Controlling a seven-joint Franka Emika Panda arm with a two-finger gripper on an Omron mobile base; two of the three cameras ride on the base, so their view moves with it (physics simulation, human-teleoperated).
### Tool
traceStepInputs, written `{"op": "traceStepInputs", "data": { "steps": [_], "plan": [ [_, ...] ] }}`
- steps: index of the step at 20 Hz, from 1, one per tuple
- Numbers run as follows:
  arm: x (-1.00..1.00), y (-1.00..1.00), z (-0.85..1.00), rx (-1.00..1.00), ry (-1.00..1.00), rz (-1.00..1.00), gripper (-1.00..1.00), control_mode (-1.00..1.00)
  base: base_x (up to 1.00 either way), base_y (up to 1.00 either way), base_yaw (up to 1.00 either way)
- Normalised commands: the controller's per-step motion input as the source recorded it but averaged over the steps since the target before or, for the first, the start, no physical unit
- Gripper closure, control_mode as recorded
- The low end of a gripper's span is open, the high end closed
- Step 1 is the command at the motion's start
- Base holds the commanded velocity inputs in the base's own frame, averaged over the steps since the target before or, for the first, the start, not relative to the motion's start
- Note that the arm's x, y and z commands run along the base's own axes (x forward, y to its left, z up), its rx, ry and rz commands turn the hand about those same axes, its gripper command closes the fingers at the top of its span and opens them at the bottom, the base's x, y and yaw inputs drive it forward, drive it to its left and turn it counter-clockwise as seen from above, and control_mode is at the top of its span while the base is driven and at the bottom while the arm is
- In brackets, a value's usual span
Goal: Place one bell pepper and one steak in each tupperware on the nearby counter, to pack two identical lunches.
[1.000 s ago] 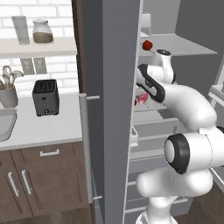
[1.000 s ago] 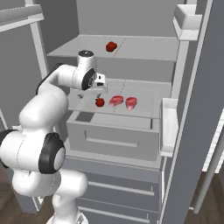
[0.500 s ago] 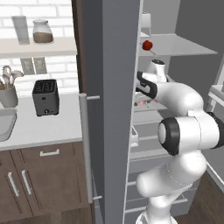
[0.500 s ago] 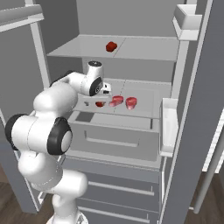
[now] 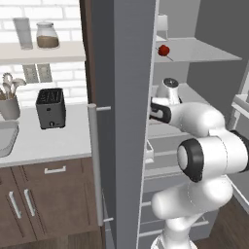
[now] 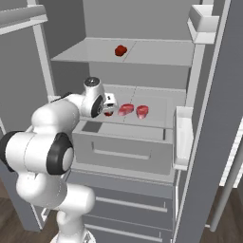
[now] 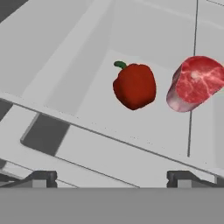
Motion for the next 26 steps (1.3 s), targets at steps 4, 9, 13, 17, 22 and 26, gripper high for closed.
{"op": "traceStepInputs", "data": {
  "steps": [4, 9, 13, 17, 22, 26],
  "plan": [
    [0.64, 0.0, 0.35, -0.08, 0.11, 0.06, -1.0, -1.0, 0.0, 0.0, 0.0],
    [0.32, 0.0, -0.07, -0.02, 0.03, 0.04, -1.0, -1.0, 0.0, 0.0, 0.0],
    [0.19, 0.0, -0.61, 0.0, 0.0, 0.02, -1.0, -1.0, 0.0, 0.0, 0.0],
    [0.33, 0.0, -0.19, 0.0, 0.0, 0.02, -1.0, -1.0, 0.0, 0.0, 0.0],
    [0.31, 0.0, 0.01, 0.0, 0.0, 0.0, -1.0, -1.0, 0.0, 0.0, 0.0],
    [0.35, 0.0, -0.05, 0.0, 0.0, 0.0, -1.0, -1.0, 0.0, 0.0, 0.0]
  ]
}}
